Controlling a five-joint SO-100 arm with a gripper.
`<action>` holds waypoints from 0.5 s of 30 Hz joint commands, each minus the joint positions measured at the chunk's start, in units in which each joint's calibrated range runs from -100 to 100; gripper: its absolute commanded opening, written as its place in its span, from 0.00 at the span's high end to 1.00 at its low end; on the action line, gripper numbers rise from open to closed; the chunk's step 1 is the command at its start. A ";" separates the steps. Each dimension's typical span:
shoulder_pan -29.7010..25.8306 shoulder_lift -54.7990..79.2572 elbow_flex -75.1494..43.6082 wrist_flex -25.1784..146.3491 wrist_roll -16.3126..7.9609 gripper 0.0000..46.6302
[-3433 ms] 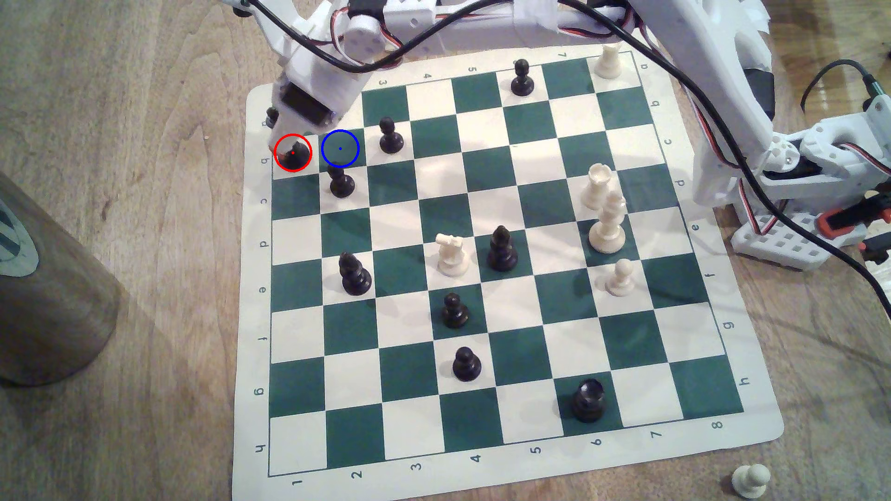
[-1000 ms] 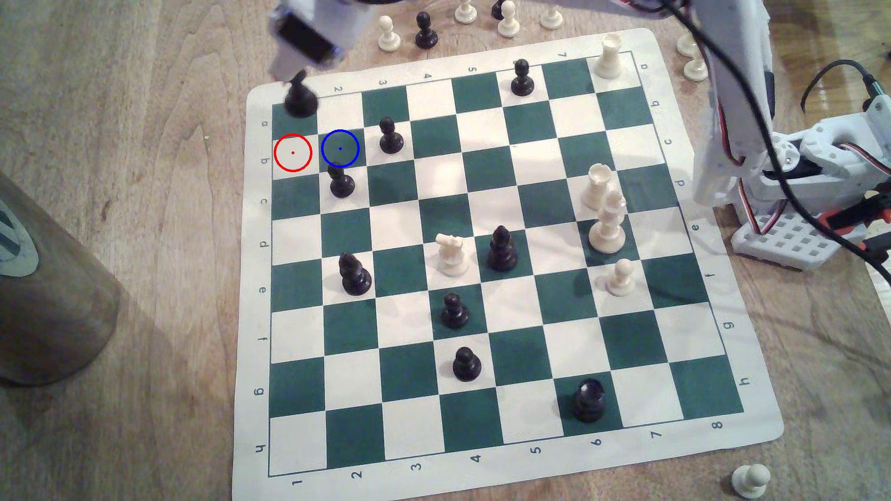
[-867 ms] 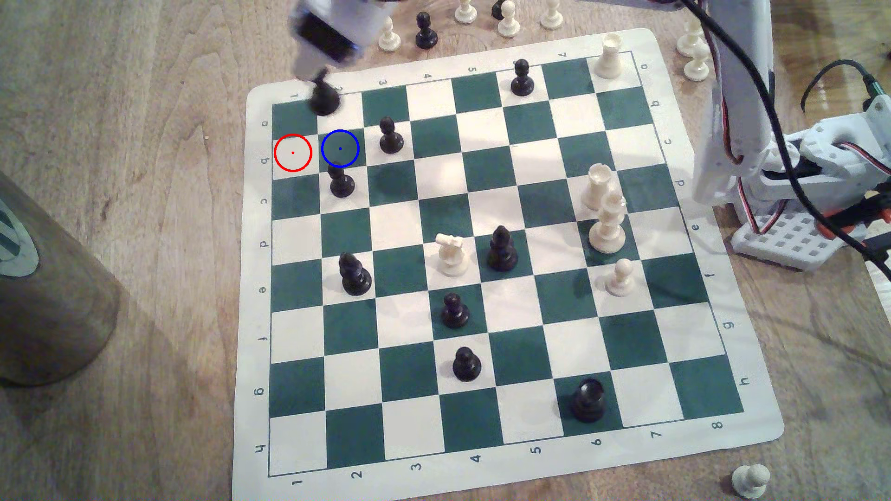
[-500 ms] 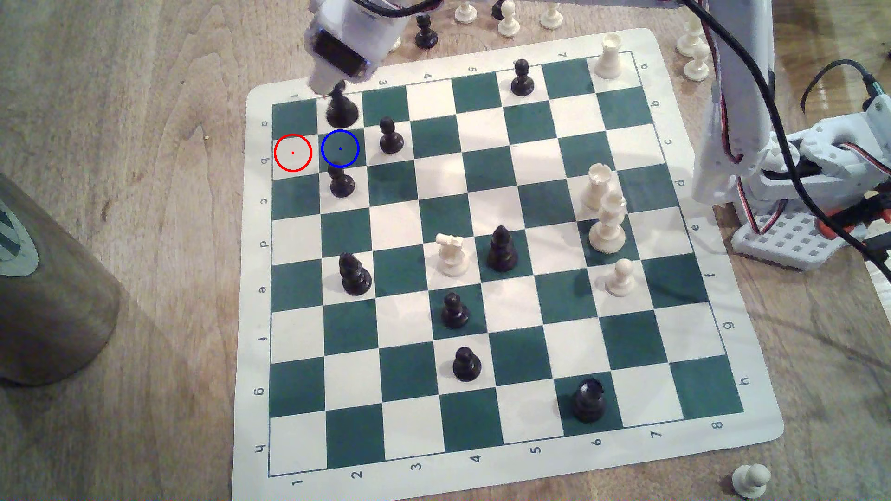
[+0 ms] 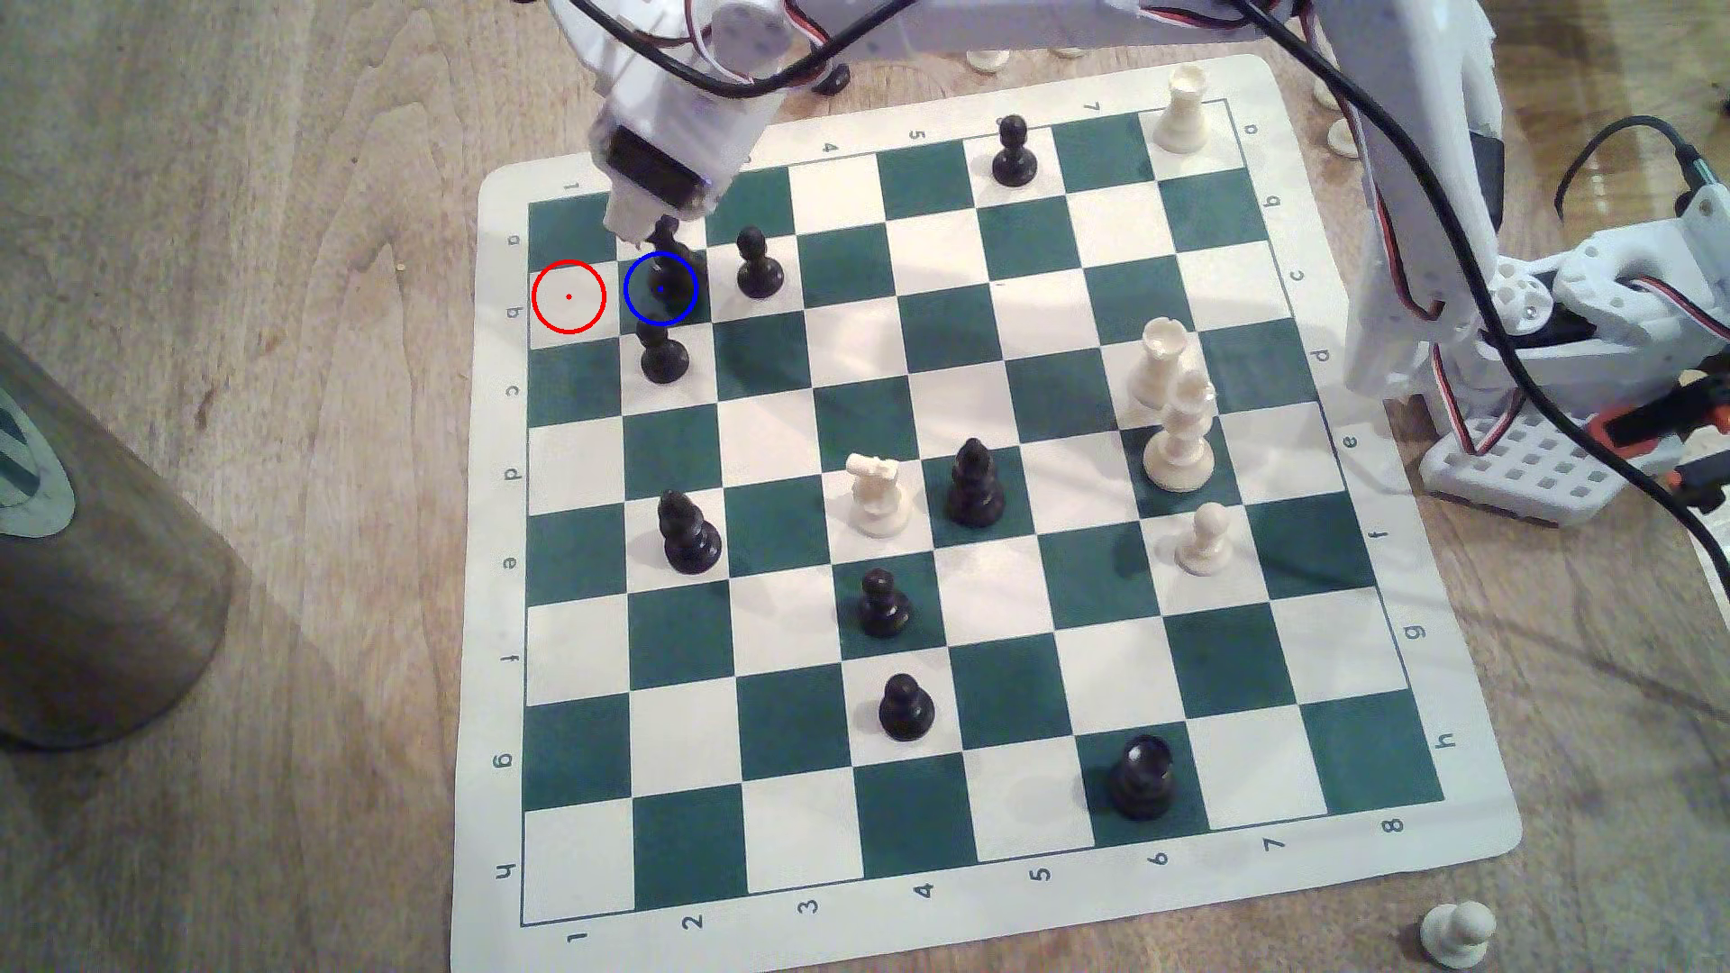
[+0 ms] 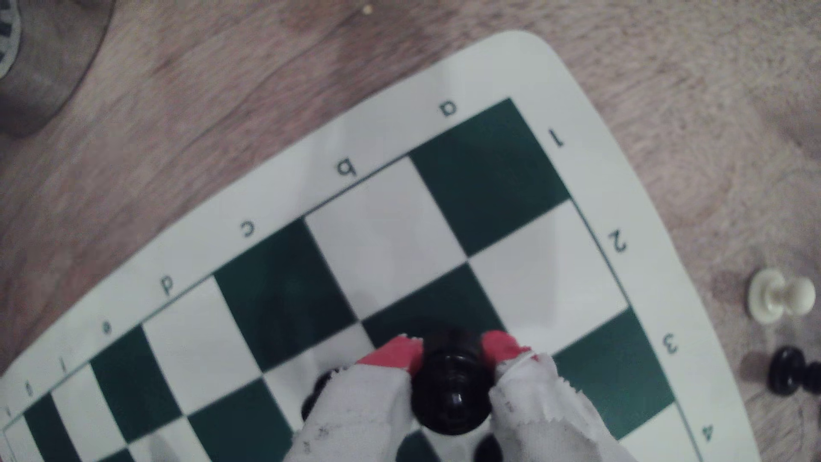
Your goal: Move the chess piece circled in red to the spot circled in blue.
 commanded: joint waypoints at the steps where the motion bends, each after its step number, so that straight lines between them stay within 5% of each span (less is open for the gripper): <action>1: -0.50 -0.55 -6.69 -1.01 -0.10 1.00; 15: -0.42 2.68 -9.14 -0.85 -0.20 0.99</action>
